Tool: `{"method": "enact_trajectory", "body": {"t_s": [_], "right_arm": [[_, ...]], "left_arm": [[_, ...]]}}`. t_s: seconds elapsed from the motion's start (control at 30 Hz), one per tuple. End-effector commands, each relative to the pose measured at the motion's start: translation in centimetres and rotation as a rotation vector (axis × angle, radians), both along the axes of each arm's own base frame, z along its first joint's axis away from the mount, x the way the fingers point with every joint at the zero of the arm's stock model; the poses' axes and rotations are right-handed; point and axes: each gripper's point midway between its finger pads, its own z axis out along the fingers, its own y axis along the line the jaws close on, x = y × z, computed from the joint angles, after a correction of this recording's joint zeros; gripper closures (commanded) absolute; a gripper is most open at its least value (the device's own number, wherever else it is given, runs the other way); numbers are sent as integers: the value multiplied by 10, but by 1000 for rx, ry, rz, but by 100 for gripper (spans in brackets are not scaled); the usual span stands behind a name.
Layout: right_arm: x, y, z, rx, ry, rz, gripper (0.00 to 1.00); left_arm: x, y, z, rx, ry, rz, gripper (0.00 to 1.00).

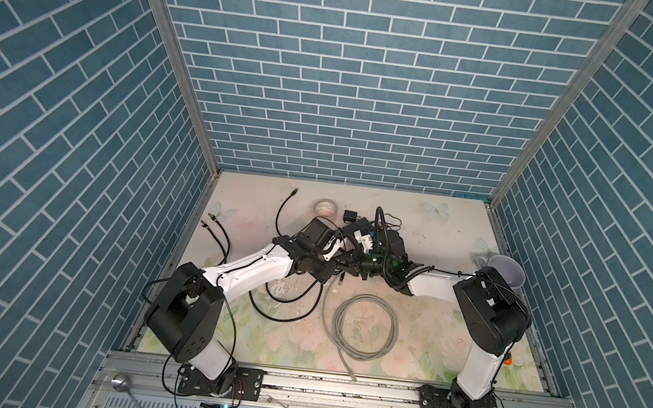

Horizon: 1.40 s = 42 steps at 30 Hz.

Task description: Insert the plug into the switch port

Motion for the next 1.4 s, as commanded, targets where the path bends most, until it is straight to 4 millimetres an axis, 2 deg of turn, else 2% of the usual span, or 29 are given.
{"method": "enact_trajectory", "body": {"t_s": [0.0,0.07,0.13,0.2,0.47,0.67,0.93,1.37], "right_arm": [[3,-8,21,-51,-68,21,86],[4,-26,24,-104,-107,17,78],[9,-42,24,-138,-116,0,76],[11,-46,27,-119,-117,7,75],[13,-27,24,-3,-103,96,64],[-1,-18,19,46,-78,169,67],[-11,-20,22,87,-75,174,73],[-26,-16,15,80,-56,207,72]], "left_arm": [[-5,0,-1,4,-4,-33,97],[-8,-1,-2,-4,2,-48,97],[-9,-4,-1,-24,3,-56,97],[-11,-7,1,-46,-1,-68,97],[-29,-17,4,-116,16,-170,98],[-40,-17,4,-156,14,-205,98],[-35,-17,0,-149,31,-191,98],[-28,-11,5,-145,21,-162,100]]}}
